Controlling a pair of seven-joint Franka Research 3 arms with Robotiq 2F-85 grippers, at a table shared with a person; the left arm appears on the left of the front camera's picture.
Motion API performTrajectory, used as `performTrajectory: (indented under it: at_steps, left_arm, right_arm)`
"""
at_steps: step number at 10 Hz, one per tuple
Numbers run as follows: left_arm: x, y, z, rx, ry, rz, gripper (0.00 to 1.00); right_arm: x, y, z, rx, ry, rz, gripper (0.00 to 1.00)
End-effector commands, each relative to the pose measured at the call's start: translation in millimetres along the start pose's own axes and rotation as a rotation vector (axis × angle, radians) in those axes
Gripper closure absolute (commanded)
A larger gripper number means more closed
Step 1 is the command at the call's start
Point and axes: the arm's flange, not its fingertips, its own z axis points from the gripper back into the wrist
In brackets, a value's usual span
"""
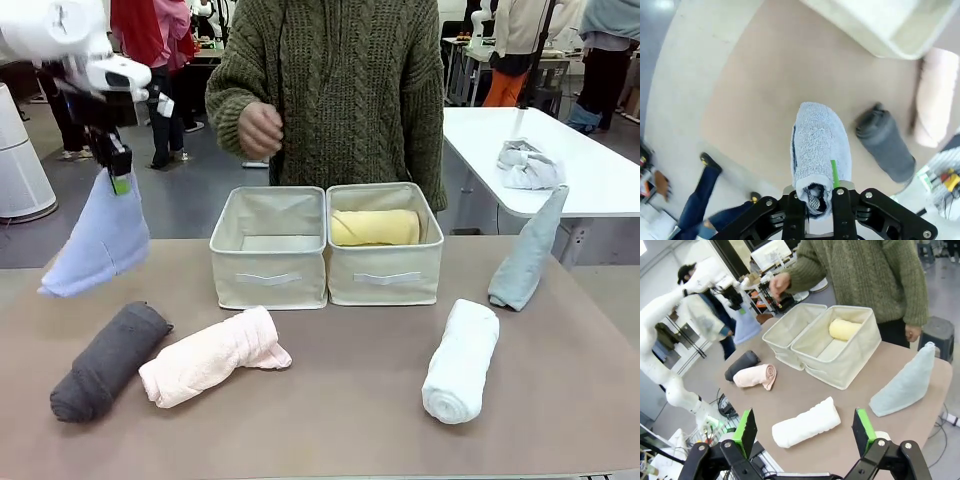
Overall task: Sort the towels based on their folding style.
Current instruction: Pick up one triangle-folded towel and place it in the left Fabric basket.
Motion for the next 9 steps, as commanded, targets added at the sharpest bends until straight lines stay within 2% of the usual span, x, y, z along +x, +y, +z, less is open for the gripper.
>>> performTrajectory:
  at_steps: [1,2,3,4,5,6,7,9]
  left_arm:
    - [-22.3,-31.5,24.7,0.019,-0.031,-0.076,1.00]
    - [-48.2,-26.2,31.0,0.003,0.011,-0.078,1.00]
    - [-108.8,-10.4,33.0,-0.013,0.086,-0.095,1.00]
    - [-185.2,-4.1,22.0,-0.007,0.094,-0.105,1.00]
    - [-249.3,-6.2,4.1,0.012,0.033,-0.021,1.00]
    - [-296.5,-8.5,-15.1,0.003,-0.057,0.075,1.00]
    - [-318.3,-7.6,-24.2,-0.019,-0.102,0.136,1.00]
    - [-333.0,-7.5,-27.4,-0.025,-0.137,0.207,1.00]
  right_arm:
    - [0.7,-1.5,0.1,0.013,-0.019,0.019,0.00]
    - [0.7,-1.5,0.1,0.013,-0.019,0.019,0.00]
    - [0.7,-1.5,0.1,0.013,-0.019,0.019,0.00]
    - [0.7,-1.5,0.1,0.013,-0.019,0.019,0.00]
    - [0.7,-1.5,0.1,0.013,-0.019,0.019,0.00]
    - [0.7,-1.5,0.1,0.013,-0.019,0.019,0.00]
    - [0.7,-1.5,0.1,0.013,-0.019,0.019,0.00]
    - [0.7,-1.5,0.1,0.013,-0.019,0.019,0.00]
